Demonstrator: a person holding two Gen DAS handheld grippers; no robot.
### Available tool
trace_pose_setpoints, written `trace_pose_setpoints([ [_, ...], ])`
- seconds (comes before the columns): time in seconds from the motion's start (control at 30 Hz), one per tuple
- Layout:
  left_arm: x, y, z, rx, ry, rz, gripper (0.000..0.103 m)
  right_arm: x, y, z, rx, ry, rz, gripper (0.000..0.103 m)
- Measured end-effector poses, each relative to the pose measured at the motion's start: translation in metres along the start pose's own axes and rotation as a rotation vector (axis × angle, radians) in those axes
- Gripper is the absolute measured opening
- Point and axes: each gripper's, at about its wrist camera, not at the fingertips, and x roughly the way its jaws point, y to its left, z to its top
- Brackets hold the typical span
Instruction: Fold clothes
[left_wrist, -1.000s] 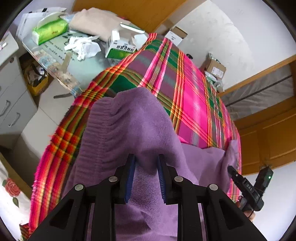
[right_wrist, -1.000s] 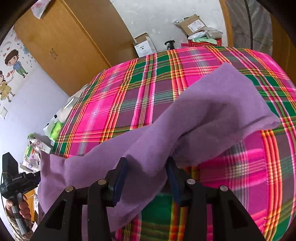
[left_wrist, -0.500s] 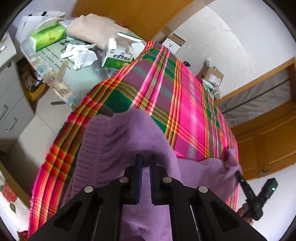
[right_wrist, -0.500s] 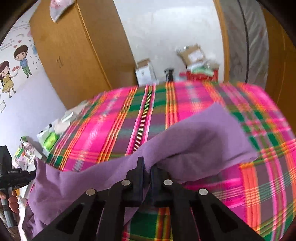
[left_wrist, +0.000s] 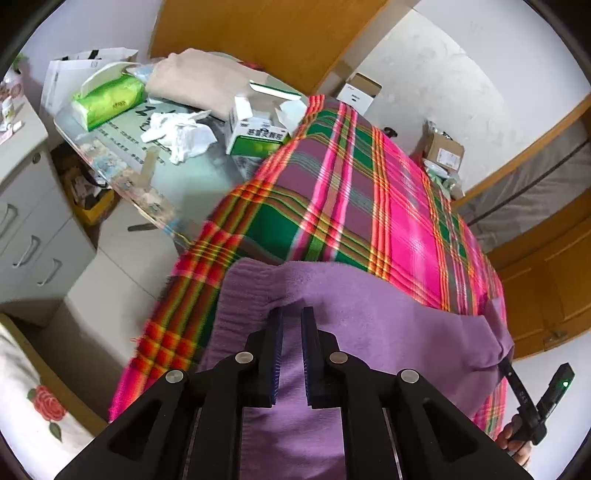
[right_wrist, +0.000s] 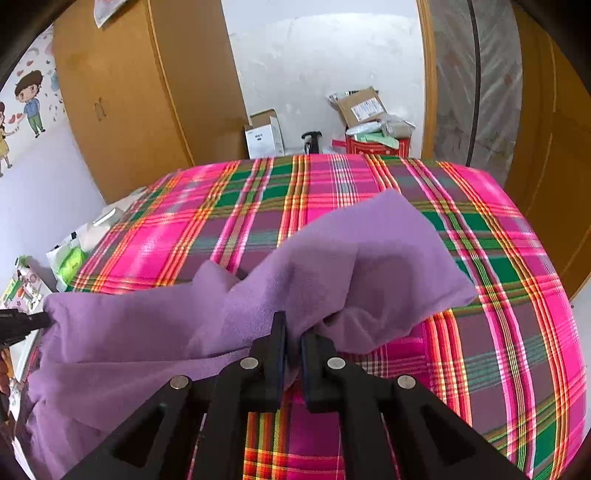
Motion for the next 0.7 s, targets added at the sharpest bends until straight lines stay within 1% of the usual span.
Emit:
trace_pose_setpoints([
  [0.1,-0.007,0.0,0.001,0.02,-0.02,0.004,0.01,0.002,0.002,-0.005,-0.008,0.012,-0.008,0.007],
  [0.17,-0.013,0.0,0.002,0.023,-0.05,0.006,0.01,0.002,0.002,-0.009,-0.009,0.019,-0.012,0.007],
  [0.2,-0.018,0.001,0.002,0.02,-0.071,0.008,0.014,0.003,0.002,-0.01,-0.006,0.021,-0.011,0.007],
  [0.23,-0.022,0.001,0.003,0.022,-0.09,0.009,0.024,0.003,0.001,-0.011,-0.003,0.023,-0.011,0.007],
  [0.27,-0.024,0.001,0.004,0.033,-0.101,0.006,0.027,0.003,0.001,-0.013,-0.001,0.023,-0.013,0.007],
  [0.3,-0.026,0.002,0.005,0.041,-0.102,0.003,0.029,0.003,0.0,-0.014,0.002,0.023,-0.013,0.007],
  [0.37,-0.022,0.008,0.007,0.034,-0.066,0.009,0.029,0.002,-0.001,-0.017,0.011,0.023,-0.01,0.007],
  [0.4,-0.02,0.013,0.008,0.011,-0.055,0.032,0.029,0.002,-0.001,-0.017,0.013,0.021,-0.01,0.007],
  [0.47,-0.016,0.023,0.009,-0.026,-0.05,0.056,0.029,0.001,-0.001,-0.018,0.018,0.022,-0.009,0.007],
  [0.6,-0.007,0.036,0.013,-0.1,-0.024,0.022,0.03,0.002,-0.001,-0.02,0.022,0.027,-0.01,0.008],
  [0.7,0.003,0.037,0.019,-0.113,-0.008,-0.057,0.03,0.002,-0.001,-0.021,0.025,0.027,-0.012,0.008],
])
